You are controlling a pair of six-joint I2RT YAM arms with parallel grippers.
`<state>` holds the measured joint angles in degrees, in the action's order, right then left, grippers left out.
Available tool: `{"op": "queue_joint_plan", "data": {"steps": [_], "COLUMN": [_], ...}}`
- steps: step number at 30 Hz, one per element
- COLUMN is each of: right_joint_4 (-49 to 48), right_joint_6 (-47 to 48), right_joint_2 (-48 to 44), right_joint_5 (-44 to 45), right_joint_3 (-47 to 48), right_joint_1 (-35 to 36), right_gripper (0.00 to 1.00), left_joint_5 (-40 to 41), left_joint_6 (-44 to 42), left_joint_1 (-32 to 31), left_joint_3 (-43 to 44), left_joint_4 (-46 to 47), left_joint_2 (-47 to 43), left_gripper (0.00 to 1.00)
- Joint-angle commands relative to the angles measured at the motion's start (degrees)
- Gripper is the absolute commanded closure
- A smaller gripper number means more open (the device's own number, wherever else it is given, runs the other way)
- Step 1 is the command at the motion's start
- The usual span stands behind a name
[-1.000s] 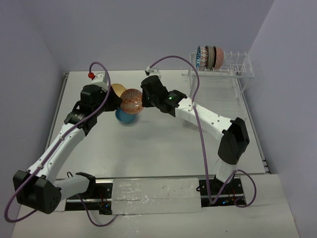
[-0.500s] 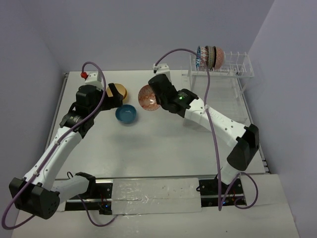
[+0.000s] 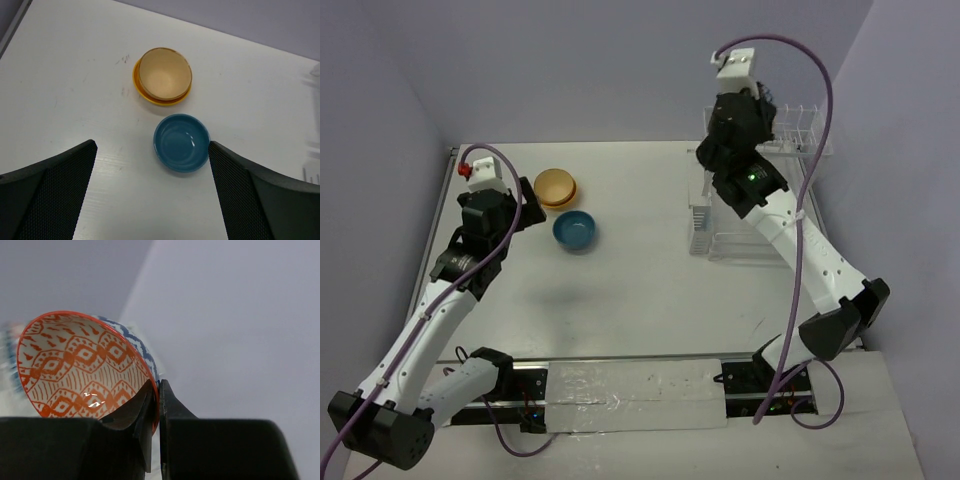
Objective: Load the bowls into the dish rack
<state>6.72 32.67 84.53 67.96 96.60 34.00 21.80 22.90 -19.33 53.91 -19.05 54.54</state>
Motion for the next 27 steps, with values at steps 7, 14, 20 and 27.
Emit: {"op": "queue_joint_plan", "data": {"steps": [7,14,20,27], "right_joint_4": [-28.3,-27.6,-26.0,-13.7], "right_joint_6": [29.0,30.0,28.5,17.3], "right_joint_2": [7.8,16.6,22.6,27.1], "right_joint_5": [6.1,5.9,5.7,3.1], "right_joint_3": [10.4,18.3,19.3,20.8], "right_joint_1": [-13.9,-18.8,-21.5,-22.9], "right_gripper": [1.00,1.00,1.00,1.00], "left_joint_5": [2.3,4.7,4.7,3.9], "left_joint_6": [-2.7,-3.6,-3.8,-3.7], "left_joint_1": [-0.1,-0.1,-0.1,-0.1], "left_joint_3": [-1.2,-1.5,-1.5,-1.6], "left_joint_4": [1.2,0.7,0.7,0.6], "left_joint_2": [-0.4,0.0,1.4,2.7], "left_gripper": [0.01,0.01,0.01,0.01]}}
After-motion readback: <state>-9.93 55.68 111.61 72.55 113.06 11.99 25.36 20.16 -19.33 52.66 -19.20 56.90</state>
